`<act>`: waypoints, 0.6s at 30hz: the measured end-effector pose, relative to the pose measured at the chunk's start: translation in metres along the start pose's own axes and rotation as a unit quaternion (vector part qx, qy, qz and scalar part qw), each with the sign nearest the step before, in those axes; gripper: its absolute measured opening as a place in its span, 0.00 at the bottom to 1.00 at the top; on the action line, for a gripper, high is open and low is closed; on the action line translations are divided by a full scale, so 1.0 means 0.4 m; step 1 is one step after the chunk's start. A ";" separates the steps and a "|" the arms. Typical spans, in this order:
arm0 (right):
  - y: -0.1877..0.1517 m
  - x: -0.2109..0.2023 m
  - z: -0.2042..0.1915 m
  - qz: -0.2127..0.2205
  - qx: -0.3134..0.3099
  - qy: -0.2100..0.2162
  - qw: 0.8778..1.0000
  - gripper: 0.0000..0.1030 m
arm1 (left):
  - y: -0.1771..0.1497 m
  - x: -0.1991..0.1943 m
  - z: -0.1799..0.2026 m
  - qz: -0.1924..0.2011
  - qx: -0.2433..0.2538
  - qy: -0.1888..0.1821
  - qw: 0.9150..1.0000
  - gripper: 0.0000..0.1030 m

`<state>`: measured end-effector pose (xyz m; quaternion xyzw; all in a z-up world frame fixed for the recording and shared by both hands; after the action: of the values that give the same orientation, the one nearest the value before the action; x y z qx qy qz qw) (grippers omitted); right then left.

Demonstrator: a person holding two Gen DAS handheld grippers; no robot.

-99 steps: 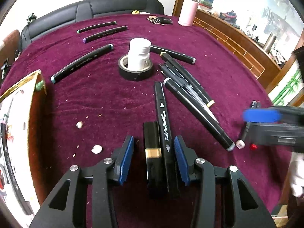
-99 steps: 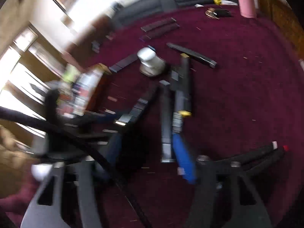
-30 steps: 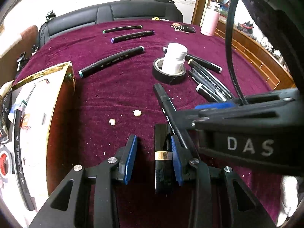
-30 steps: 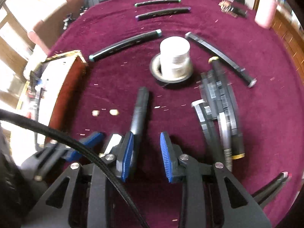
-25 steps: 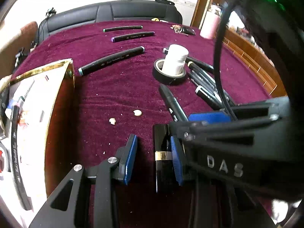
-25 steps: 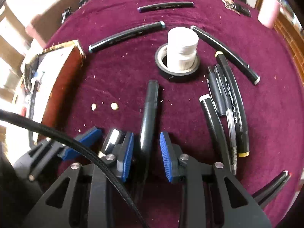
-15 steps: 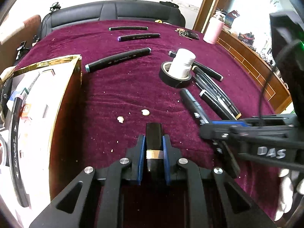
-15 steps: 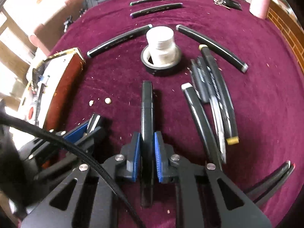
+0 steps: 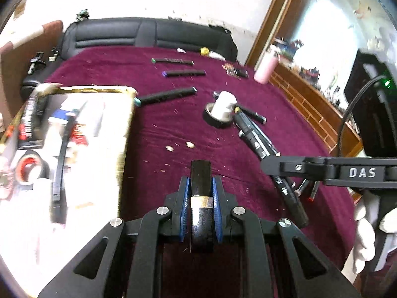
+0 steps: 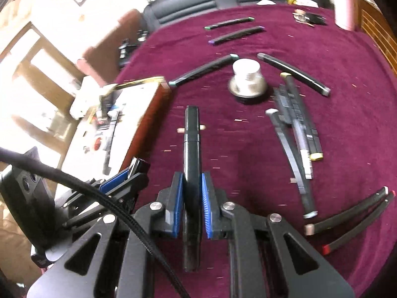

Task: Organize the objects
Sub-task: 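Carry the lipstick and marker over the white tray and release both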

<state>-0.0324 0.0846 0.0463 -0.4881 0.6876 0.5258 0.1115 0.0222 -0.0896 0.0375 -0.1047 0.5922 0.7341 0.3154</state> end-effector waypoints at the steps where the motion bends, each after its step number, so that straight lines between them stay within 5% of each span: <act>1: -0.001 0.003 -0.022 -0.003 -0.001 0.013 1.000 0.13 | 0.009 -0.029 -0.018 0.008 -0.003 0.006 1.000 0.14; 9: -0.024 0.105 -0.244 -0.038 -0.030 0.090 0.995 0.13 | 0.062 -0.149 -0.207 0.044 -0.033 0.075 0.996 0.14; 18: -0.086 0.273 -0.374 -0.098 -0.035 0.103 0.989 0.13 | -0.006 -0.122 -0.397 -0.009 -0.065 0.118 0.991 0.14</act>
<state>-0.0060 -0.0994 0.0153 -0.6084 0.6255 0.4828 0.0742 0.0266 -0.2545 0.0174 -0.2163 0.5755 0.7504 0.2428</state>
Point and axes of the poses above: each gripper's, at about its wrist camera, not at the fingertips, and x roughly the way its jaws point, z to its right, y to its top, the point moved 3 cm from there along x, roughly the way its jaws point, and after that the axes turned 13 degrees about z, right-handed, at the moved point
